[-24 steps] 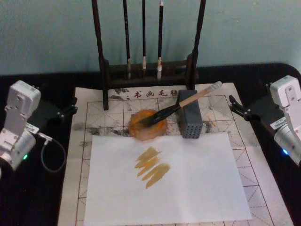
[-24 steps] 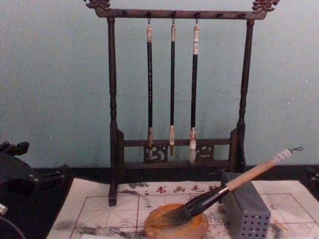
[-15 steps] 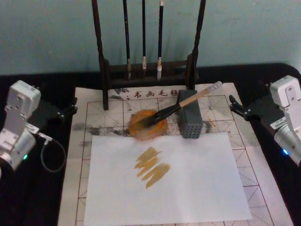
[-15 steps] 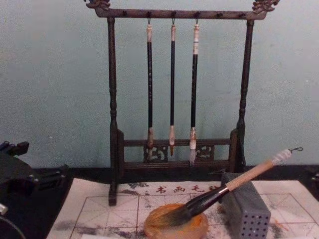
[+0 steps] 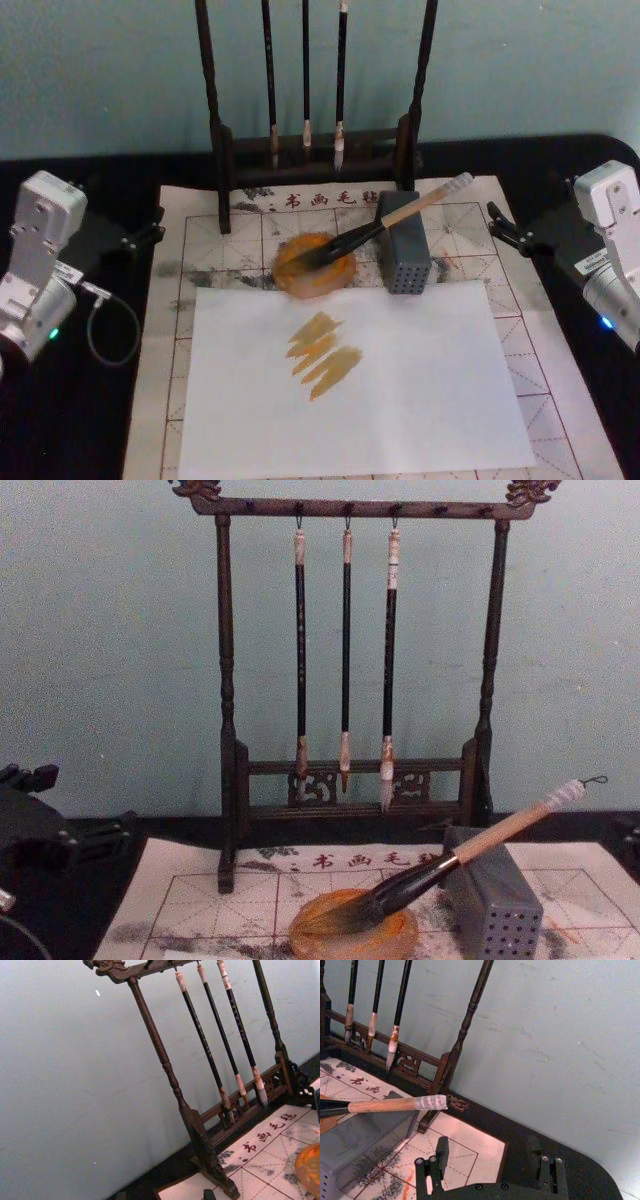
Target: Pick up the brush from the inkstone, write on the paper, then place the brush back to its original position.
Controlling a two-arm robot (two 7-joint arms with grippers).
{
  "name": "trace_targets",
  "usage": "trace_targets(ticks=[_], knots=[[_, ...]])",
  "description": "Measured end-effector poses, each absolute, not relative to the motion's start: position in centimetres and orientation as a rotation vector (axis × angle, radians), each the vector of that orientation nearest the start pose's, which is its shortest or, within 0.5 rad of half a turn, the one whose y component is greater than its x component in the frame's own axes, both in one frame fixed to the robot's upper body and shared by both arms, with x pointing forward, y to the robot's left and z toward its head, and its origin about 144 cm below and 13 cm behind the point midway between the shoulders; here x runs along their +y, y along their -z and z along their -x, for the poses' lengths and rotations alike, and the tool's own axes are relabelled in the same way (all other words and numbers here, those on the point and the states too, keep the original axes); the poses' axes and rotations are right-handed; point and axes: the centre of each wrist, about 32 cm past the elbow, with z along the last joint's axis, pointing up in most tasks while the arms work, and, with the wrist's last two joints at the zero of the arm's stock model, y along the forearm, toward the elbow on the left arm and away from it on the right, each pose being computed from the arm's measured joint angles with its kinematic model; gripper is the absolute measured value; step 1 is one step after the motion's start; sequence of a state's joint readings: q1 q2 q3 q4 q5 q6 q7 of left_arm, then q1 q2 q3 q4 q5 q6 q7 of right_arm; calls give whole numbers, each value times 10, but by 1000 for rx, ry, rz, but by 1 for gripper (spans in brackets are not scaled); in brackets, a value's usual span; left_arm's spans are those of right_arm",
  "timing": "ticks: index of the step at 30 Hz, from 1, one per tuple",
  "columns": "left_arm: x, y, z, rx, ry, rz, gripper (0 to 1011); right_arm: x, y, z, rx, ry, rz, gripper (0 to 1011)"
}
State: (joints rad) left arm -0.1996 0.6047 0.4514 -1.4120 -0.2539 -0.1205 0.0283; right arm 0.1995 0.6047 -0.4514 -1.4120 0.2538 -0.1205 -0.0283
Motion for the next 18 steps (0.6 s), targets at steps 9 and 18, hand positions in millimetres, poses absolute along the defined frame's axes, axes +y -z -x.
trace_targets(ticks=[9, 18], knots=[[310, -1140, -489, -285, -1248, -304, 1001, -310, -1140, -489, -285, 1248, 305, 1000], [310, -1140, -489, -285, -1248, -304, 1001, -311, -1138, -488, -275, 1251, 268, 1000]])
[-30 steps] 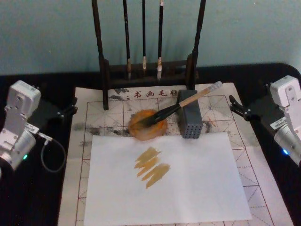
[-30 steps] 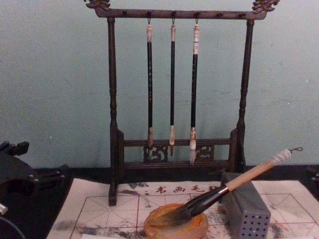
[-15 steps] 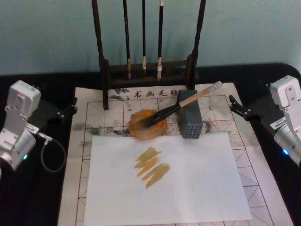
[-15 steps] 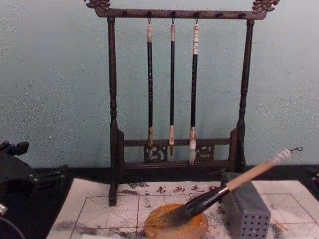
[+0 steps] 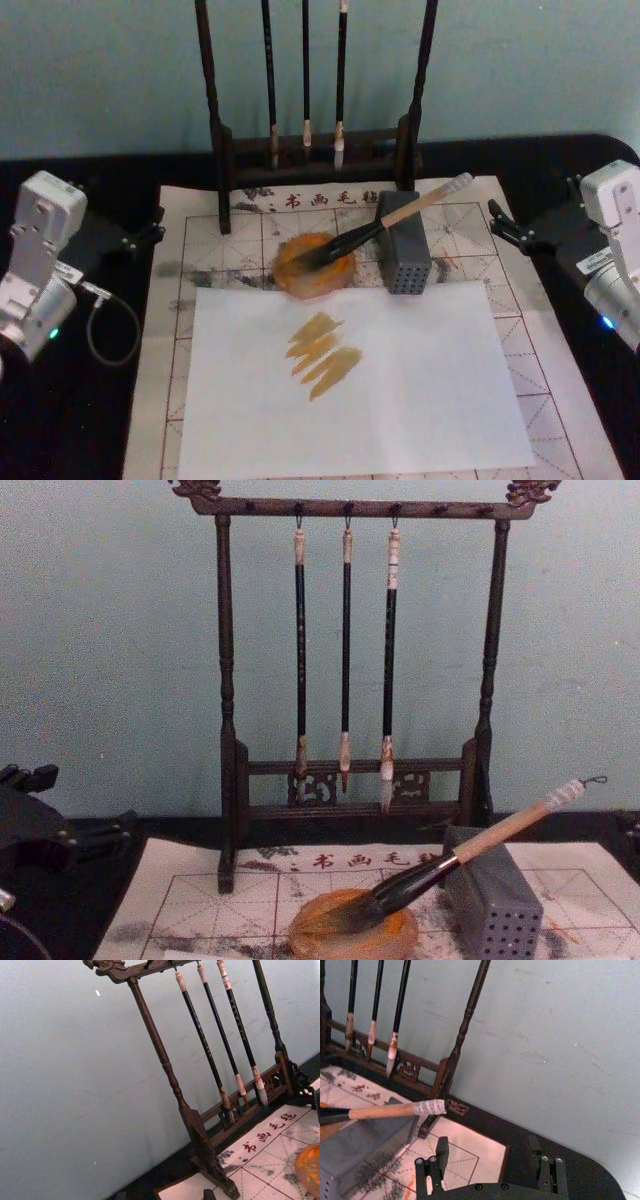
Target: Pick up the brush from the inkstone, write on the paper, then place the brush back to its original position.
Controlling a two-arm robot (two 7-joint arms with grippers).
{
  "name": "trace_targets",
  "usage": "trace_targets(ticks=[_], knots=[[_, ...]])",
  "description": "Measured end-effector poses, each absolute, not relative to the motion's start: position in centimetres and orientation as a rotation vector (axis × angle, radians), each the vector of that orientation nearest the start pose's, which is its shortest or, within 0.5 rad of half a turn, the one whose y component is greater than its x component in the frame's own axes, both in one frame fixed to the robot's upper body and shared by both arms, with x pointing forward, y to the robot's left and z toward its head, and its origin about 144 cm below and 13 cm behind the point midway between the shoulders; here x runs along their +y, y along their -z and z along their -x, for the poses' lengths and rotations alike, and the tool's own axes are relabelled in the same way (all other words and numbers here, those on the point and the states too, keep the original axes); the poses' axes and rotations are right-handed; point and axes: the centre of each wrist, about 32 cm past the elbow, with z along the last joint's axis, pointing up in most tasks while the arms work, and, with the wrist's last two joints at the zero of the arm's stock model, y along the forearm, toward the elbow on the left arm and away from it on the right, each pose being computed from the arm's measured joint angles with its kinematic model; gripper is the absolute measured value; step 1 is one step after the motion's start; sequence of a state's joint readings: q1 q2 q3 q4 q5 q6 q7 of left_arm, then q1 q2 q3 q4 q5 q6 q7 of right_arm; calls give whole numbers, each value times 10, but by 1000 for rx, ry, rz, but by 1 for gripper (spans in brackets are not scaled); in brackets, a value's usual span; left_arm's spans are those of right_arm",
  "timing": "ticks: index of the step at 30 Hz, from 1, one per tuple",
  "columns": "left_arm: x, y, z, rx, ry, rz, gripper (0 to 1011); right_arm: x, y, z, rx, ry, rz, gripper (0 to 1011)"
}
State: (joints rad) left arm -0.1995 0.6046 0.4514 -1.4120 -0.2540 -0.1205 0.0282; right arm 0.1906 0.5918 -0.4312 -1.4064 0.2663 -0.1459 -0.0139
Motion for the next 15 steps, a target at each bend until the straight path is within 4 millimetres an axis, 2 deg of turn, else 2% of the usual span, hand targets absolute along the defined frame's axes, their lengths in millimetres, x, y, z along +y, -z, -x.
trace_targets(ticks=[8, 15], knots=[[310, -1140, -489, -285, -1248, -304, 1001, -312, -1137, -484, -216, 1246, 170, 1000], [310, -1140, -489, -285, -1248, -304, 1001, -309, -1138, -475, -77, 1214, 31, 1000]])
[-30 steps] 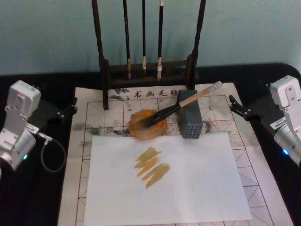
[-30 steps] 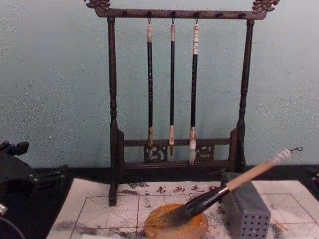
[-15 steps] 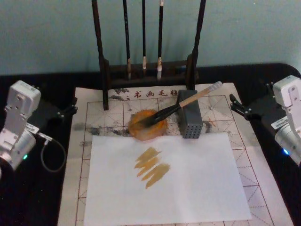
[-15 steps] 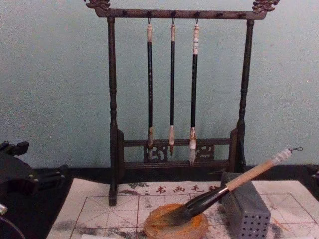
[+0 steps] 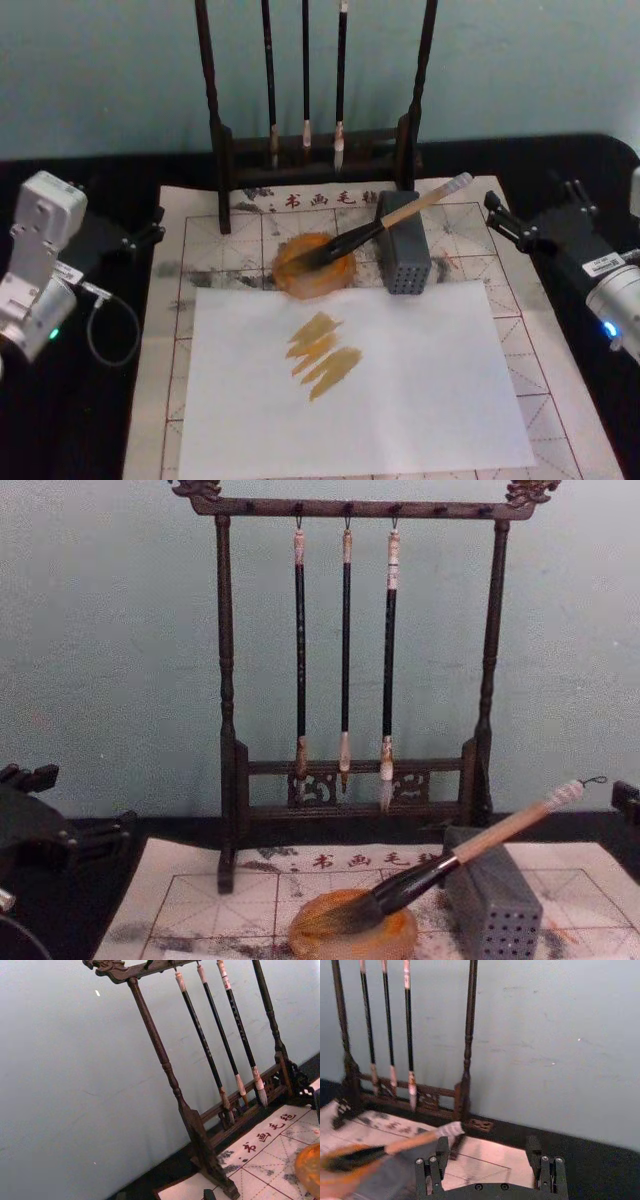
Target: Pick up the brush from the inkstone, write on the paper, then place the brush back to its original position.
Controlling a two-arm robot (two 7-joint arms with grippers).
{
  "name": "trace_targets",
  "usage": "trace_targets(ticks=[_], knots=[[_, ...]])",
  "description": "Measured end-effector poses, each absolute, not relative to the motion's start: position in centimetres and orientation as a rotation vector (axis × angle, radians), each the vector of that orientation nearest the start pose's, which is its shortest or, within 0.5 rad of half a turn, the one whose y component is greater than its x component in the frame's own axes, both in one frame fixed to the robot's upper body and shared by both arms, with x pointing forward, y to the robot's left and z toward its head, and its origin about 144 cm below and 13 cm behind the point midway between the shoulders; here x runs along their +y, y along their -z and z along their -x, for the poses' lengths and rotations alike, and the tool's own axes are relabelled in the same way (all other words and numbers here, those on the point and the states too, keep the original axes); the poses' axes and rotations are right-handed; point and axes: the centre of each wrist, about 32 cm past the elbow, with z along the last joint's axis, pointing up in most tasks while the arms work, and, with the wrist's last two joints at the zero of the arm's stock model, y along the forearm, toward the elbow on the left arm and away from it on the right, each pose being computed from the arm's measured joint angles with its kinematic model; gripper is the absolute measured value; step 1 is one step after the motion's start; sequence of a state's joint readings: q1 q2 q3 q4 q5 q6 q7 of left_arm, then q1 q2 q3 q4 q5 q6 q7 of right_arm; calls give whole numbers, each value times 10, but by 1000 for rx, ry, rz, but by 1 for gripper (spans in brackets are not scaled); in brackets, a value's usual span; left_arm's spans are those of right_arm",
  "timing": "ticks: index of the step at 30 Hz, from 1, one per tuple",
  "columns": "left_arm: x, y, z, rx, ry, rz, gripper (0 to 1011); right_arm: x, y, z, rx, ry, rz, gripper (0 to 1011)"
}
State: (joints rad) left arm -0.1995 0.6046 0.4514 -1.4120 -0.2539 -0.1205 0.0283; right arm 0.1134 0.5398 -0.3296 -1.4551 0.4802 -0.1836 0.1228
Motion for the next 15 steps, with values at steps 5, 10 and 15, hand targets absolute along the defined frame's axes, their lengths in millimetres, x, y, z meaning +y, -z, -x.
trace_targets(ticks=[5, 10, 15], knots=[[310, -1140, -489, -285, -1248, -304, 1001, -308, -1136, -475, 19, 1185, -49, 1000], [310, -1140, -489, -285, -1248, -304, 1001, -308, -1131, -479, 127, 1154, -118, 1000], [310, -1140, -489, -285, -1248, -305, 1001, -306, -1126, -487, 228, 1115, -177, 1000]])
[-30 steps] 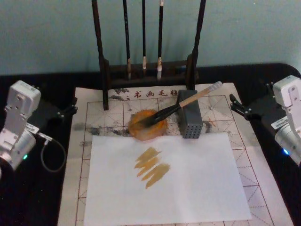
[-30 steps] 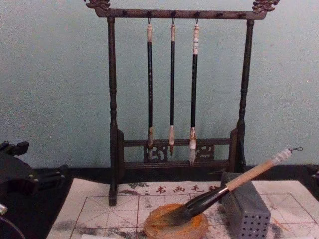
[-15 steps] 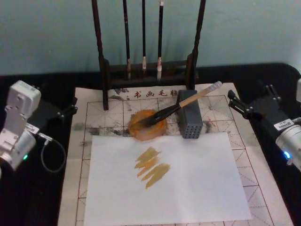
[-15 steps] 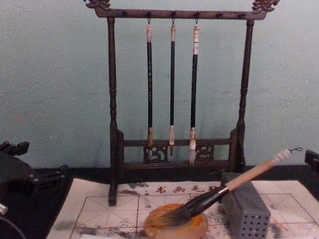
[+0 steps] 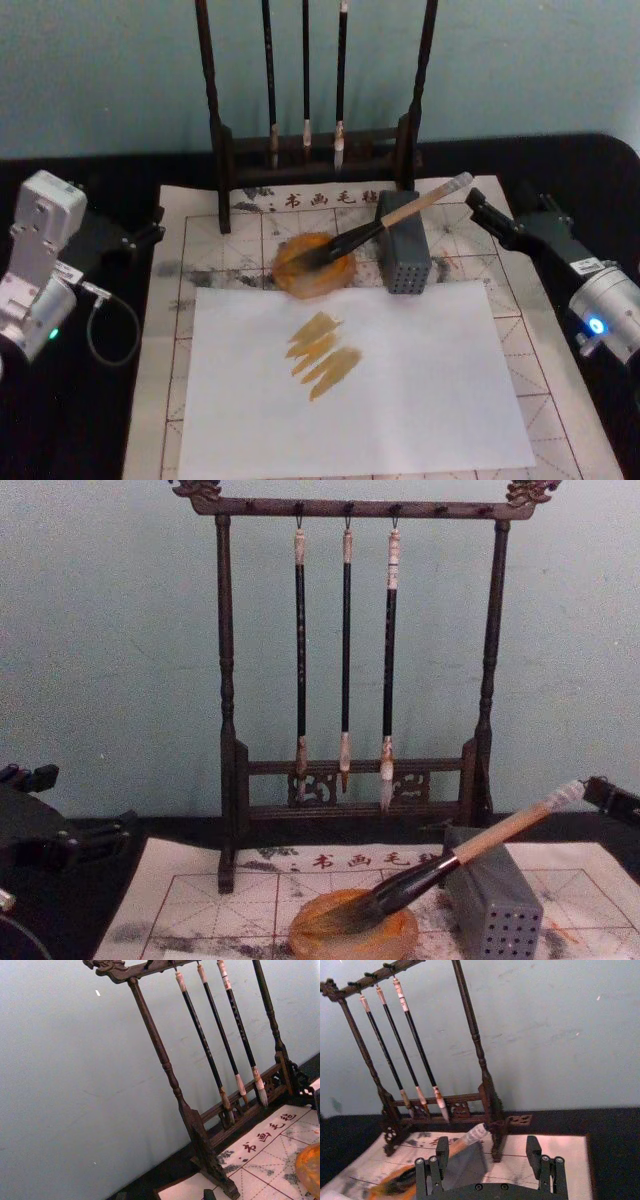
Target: Pick up the brush from the inkstone, write on the paper, then place the brush back to its original position.
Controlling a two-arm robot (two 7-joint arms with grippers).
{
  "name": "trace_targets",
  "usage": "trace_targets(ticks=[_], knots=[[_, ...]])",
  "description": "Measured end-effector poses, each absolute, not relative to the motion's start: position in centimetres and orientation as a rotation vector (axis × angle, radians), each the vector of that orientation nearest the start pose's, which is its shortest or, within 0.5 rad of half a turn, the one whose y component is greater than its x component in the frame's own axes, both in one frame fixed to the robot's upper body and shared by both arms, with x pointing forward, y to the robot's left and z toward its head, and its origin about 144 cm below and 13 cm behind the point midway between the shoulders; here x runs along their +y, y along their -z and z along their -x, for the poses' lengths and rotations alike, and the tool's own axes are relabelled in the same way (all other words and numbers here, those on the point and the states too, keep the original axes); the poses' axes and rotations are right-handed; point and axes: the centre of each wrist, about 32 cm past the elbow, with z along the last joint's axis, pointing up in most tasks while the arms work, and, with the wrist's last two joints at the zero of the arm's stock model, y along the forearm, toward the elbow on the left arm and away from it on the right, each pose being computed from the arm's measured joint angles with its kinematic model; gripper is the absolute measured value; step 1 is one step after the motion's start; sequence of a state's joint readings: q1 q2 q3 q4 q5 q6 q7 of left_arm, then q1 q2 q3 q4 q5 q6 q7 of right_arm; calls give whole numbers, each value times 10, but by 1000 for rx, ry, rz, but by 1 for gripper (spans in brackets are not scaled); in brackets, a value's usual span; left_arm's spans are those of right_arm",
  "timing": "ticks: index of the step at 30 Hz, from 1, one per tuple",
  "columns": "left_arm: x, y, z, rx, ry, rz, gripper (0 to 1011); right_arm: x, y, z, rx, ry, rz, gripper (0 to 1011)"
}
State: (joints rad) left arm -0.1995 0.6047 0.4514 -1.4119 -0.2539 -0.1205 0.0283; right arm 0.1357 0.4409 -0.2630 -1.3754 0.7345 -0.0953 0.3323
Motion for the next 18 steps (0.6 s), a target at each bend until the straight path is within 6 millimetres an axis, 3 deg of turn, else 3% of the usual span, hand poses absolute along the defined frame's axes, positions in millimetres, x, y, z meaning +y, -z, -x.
trace_targets(ticks=[18], knots=[[310, -1140, -489, -285, -1248, -304, 1001, -297, -1101, -508, 526, 1002, -388, 1000]])
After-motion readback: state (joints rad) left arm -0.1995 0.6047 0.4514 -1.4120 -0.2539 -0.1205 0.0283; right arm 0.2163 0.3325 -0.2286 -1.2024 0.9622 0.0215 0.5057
